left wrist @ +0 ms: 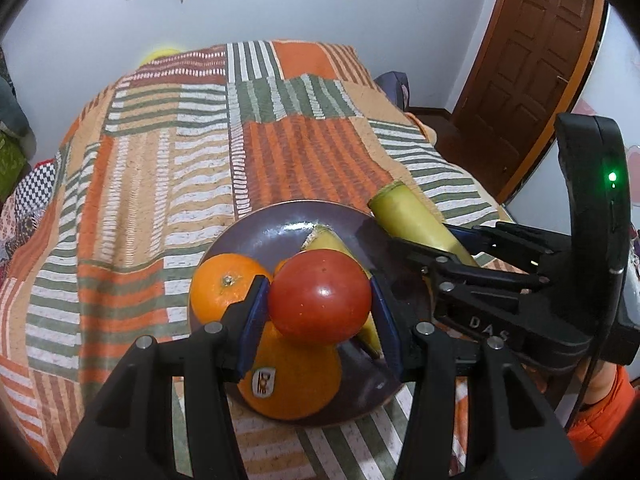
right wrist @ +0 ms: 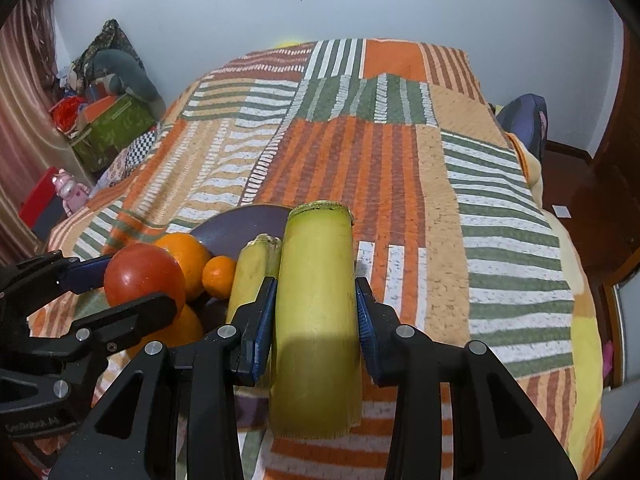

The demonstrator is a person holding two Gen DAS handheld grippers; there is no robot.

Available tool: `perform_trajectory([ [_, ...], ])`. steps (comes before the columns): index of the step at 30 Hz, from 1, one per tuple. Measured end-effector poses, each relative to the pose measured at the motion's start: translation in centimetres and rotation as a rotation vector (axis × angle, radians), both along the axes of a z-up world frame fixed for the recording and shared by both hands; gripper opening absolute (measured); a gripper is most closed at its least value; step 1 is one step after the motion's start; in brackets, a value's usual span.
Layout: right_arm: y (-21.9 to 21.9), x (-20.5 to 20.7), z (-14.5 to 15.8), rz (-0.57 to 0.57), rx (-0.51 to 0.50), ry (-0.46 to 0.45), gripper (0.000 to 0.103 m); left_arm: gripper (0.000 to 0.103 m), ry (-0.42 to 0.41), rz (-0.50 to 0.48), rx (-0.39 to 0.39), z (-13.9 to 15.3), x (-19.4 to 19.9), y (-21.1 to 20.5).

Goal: Organize fruits
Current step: 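Lower the corn cob and tomato onto the purple plate and open both tools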

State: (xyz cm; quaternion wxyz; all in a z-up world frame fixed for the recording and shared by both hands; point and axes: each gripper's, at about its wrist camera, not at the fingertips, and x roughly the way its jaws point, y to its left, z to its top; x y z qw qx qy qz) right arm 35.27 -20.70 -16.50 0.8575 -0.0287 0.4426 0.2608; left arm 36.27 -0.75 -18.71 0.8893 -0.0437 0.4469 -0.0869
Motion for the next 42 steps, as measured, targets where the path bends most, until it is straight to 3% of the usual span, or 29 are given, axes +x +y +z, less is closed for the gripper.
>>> perform_trajectory([
  [15,1.2,1.5,-1.6,0.055,-0.025,0.043,0.034,0.050,0.046,0.005,-0.030,-1.9,1.7,0.4],
  [25,1.3,1.3,-1.5,0.057,-0.039,0.050,0.037,0.061,0.056,0.004,-0.022,-1.7,1.4,0.6],
  [34,0.8,-0.5,0.7,0.047,-0.041,-0.005,0.040,0.064,-0.013,0.006,0.024,1.2,-1.2,0.1],
  [42,-0.5,-4.0,4.0,0.035,-0.011,-0.054,0.041,0.064,-0.112,0.044,0.074,5.3,-6.4,0.9],
])
